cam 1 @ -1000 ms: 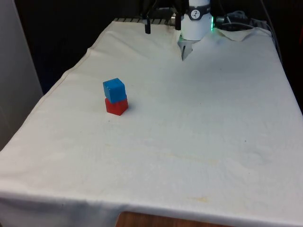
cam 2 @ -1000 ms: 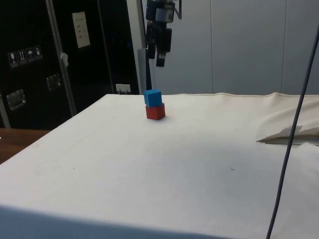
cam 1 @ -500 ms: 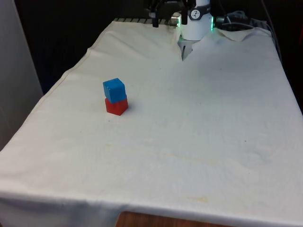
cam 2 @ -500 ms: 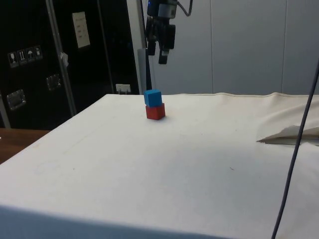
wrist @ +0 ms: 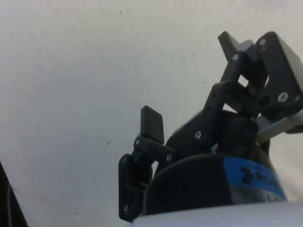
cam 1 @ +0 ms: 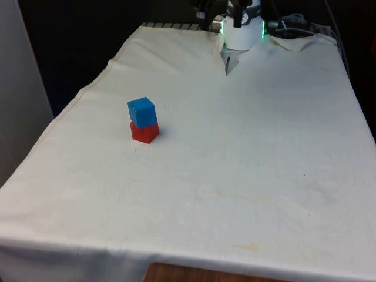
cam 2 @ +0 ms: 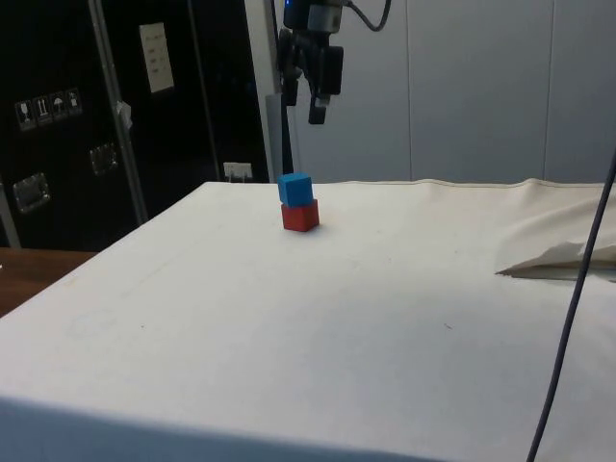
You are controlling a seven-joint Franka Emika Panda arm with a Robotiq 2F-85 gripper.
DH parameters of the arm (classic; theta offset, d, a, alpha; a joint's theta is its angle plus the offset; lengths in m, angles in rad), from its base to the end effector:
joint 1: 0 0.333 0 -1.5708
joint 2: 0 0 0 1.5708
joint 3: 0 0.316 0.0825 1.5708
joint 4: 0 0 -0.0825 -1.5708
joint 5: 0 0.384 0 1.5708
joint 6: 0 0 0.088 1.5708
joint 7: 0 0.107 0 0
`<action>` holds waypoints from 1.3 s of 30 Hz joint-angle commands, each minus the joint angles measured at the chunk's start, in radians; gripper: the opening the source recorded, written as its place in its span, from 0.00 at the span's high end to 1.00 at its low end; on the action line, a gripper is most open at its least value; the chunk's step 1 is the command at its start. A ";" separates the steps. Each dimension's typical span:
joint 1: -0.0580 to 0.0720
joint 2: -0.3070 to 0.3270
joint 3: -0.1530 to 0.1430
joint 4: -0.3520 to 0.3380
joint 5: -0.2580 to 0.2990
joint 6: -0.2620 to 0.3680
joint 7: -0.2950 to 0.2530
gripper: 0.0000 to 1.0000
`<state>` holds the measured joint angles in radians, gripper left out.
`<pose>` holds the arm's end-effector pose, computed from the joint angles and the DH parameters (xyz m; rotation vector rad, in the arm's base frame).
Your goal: Stack the two cubes.
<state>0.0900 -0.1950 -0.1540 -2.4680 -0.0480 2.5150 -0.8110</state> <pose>0.4764 -0.0304 0.3901 2.7920 1.1506 0.3283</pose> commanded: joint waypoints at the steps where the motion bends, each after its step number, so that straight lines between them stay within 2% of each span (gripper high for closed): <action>1: -0.004 -0.009 0.010 -0.010 -0.024 0.007 0.014 0.00; 2: 0.000 -0.002 0.004 -0.002 -0.001 0.000 -0.001 0.00; 3: -0.004 -0.012 0.014 -0.013 -0.026 0.008 0.015 0.00; 11: -0.006 -0.049 0.050 -0.052 -0.020 0.014 0.039 0.00; 12: 0.000 -0.044 0.045 -0.045 -0.002 0.001 0.022 0.00; 13: -0.006 -0.053 0.051 -0.057 -0.018 0.015 0.043 0.00; 18: -0.007 -0.057 0.054 -0.069 -0.014 0.018 0.077 0.00; 19: 0.000 -0.059 0.050 -0.066 -0.001 0.004 0.064 0.00; 20: -0.007 -0.055 0.054 -0.069 -0.014 0.018 0.083 0.00; 21: -0.008 -0.051 0.054 -0.069 -0.014 0.018 0.098 0.00; 27: -0.008 -0.042 0.054 -0.071 -0.013 0.018 0.141 0.00; 28: -0.001 -0.044 0.050 -0.068 -0.001 0.005 0.123 0.00; 29: -0.009 -0.040 0.053 -0.071 -0.013 0.018 0.148 0.00; 35: -0.009 -0.029 0.053 -0.073 -0.012 0.018 0.205 0.00; 36: -0.002 -0.032 0.050 -0.071 -0.001 0.005 0.189 0.00; 37: -0.009 -0.027 0.053 -0.073 -0.012 0.017 0.211 0.00; 39: -0.009 -0.024 0.053 -0.073 -0.012 0.017 0.224 0.00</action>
<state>0.0870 -0.2220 -0.1040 -2.5390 -0.0490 2.5200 -0.6010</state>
